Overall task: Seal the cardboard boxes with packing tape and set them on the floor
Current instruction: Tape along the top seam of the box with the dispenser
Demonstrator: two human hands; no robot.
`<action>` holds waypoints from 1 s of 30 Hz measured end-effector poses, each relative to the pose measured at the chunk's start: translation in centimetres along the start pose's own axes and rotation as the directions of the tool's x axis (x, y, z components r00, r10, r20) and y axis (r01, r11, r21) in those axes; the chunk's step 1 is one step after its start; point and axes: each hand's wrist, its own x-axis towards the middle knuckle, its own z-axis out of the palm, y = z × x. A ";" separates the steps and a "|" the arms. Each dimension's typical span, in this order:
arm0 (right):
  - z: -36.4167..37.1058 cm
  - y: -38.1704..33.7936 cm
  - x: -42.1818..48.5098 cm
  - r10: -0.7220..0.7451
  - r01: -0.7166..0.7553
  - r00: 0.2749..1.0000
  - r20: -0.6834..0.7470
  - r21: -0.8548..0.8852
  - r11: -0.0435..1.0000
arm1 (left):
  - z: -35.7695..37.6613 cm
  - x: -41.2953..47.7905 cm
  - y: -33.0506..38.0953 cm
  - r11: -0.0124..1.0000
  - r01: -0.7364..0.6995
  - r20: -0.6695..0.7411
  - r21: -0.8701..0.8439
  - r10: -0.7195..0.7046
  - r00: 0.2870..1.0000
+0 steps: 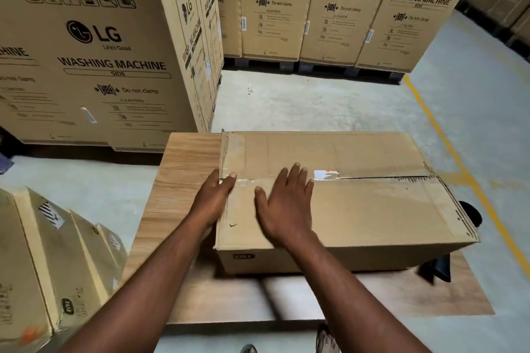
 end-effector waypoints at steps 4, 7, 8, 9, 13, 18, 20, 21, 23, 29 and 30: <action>1.2 -4.2 -1.7 -0.325 0.327 0.942 0.087 -0.009 0.945 | 0.5 5.9 1.3 0.985 -0.002 -0.088 0.170 0.017 0.996; 1.8 -5.9 -2.4 -0.342 0.348 0.933 0.114 -0.043 0.936 | 1.5 7.5 4.0 0.974 -0.010 -0.132 0.227 0.041 0.990; 1.8 -6.0 -2.3 -0.328 0.335 0.938 0.116 -0.051 0.941 | 1.6 8.1 4.3 0.972 -0.029 -0.141 0.233 0.063 0.988; 1.7 -6.2 -2.3 -0.318 0.325 0.941 0.120 -0.053 0.944 | 1.3 8.7 4.5 0.972 -0.047 -0.132 0.230 0.079 0.988; 1.6 -6.7 -3.0 -0.307 0.318 0.939 0.155 -0.056 0.946 | -0.5 8.9 3.6 0.971 -0.111 -0.066 0.210 0.127 0.990; 1.9 -9.0 -4.8 -0.352 0.369 0.917 0.188 -0.066 0.927 | -3.7 7.5 2.4 0.977 -0.114 -0.158 0.180 0.143 0.977; 2.0 -10.2 -5.6 -0.374 0.397 0.905 0.203 -0.087 0.913 | -5.1 6.5 1.6 0.982 -0.103 -0.244 0.158 0.140 0.960; 2.2 -10.6 -5.8 -0.389 0.412 0.899 0.201 -0.093 0.906 | -5.7 6.1 1.2 0.985 -0.096 -0.291 0.143 0.134 0.947; 2.6 -10.4 -6.2 -0.431 0.452 0.883 0.185 -0.092 0.887 | -6.6 4.9 0.8 0.990 -0.091 -0.378 0.112 0.127 0.917; 1.8 -5.5 -5.1 -0.533 0.539 0.839 0.106 -0.043 0.841 | -7.6 2.4 -0.6 0.993 -0.063 -0.477 0.100 0.103 0.873; 1.6 -4.2 -4.8 -0.531 0.532 0.844 0.069 0.003 0.846 | -7.4 1.8 -0.9 0.994 -0.052 -0.467 0.100 0.093 0.879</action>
